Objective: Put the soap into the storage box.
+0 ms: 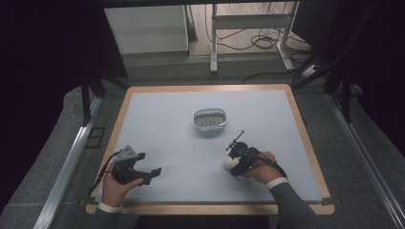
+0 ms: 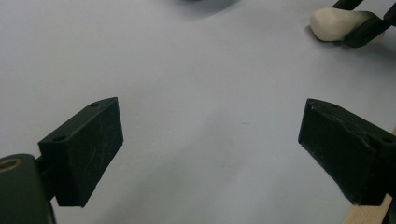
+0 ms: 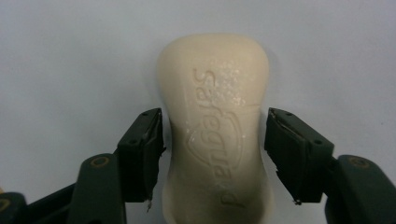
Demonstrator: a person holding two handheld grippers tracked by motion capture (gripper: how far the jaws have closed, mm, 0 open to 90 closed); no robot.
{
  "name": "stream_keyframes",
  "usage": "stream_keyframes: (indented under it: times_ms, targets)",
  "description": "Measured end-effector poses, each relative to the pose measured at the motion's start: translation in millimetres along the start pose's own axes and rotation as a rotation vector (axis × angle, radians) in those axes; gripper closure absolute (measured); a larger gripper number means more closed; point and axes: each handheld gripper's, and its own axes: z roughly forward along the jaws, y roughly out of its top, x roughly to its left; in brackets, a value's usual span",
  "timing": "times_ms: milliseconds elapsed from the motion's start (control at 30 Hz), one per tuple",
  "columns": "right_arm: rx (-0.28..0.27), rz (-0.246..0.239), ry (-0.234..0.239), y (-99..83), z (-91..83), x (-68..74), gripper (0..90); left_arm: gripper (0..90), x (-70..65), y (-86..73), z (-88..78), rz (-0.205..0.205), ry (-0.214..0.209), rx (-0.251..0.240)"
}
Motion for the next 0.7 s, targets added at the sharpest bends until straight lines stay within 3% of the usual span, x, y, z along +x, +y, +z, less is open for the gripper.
stream_keyframes:
  times_ms: [100,267,700]
  targets:
    - [0.01,0.003,0.005,0.9,0.9,0.3,47.9,7.0,-0.1,0.2,-0.9,-0.002,-0.002,-0.003]
    - [0.028,-0.014,-0.008,3.4,-0.6,1.5,49.1,7.0,0.1,0.4,-1.7,-0.003,-0.003,-0.009]
    - [-0.035,-0.024,-0.018,6.7,-22.4,-3.3,49.2,7.0,0.8,0.6,-3.3,-0.003,-0.002,-0.013]
